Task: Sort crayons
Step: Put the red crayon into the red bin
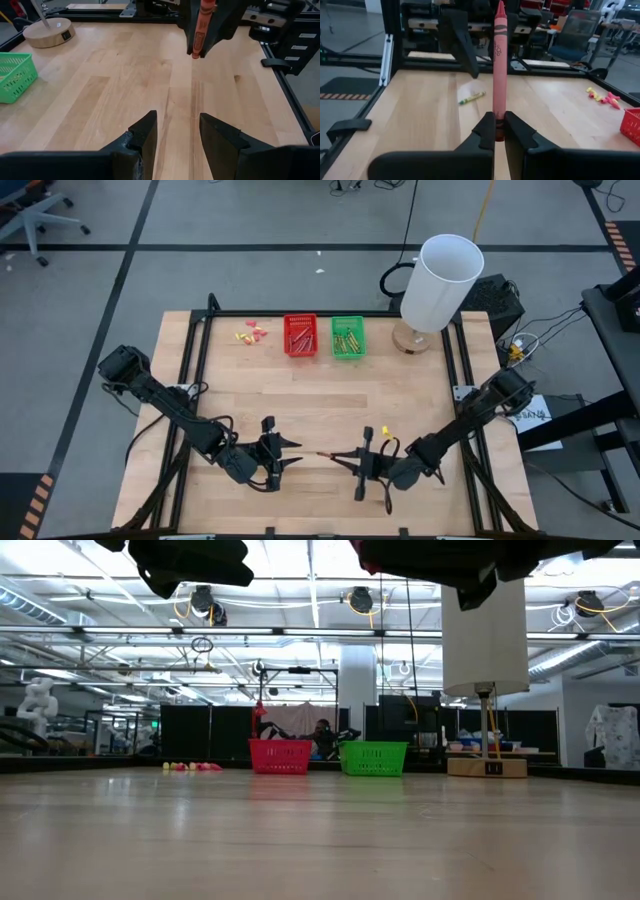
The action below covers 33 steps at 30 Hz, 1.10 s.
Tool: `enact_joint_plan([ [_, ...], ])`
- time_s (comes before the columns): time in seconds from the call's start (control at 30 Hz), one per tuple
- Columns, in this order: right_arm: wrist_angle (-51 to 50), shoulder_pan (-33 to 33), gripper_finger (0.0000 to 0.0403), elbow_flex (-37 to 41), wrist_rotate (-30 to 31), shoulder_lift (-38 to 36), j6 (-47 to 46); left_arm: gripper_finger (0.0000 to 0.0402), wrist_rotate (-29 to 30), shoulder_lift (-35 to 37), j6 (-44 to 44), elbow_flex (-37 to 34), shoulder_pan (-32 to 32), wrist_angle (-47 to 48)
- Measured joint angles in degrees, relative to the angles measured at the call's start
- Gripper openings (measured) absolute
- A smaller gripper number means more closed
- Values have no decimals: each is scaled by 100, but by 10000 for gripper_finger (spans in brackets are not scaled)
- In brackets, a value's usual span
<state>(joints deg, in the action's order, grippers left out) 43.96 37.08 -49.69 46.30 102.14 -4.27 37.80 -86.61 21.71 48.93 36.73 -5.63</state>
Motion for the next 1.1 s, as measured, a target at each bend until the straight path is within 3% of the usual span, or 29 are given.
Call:
enact_joint_plan([
  [0.53, 215, -4, 2, 0, -9, 88, 226, 145, 0, 0, -130, 0, 0, -214],
  [0.87, 221, -4, 2, 0, -8, 88, 864, 145, 0, -12, -727, -2, -21, -878],
  [1.1, 378, -92, 2, -2, -9, 88, 957, 145, 0, -450, -1136, 0, -220, -1796],
])
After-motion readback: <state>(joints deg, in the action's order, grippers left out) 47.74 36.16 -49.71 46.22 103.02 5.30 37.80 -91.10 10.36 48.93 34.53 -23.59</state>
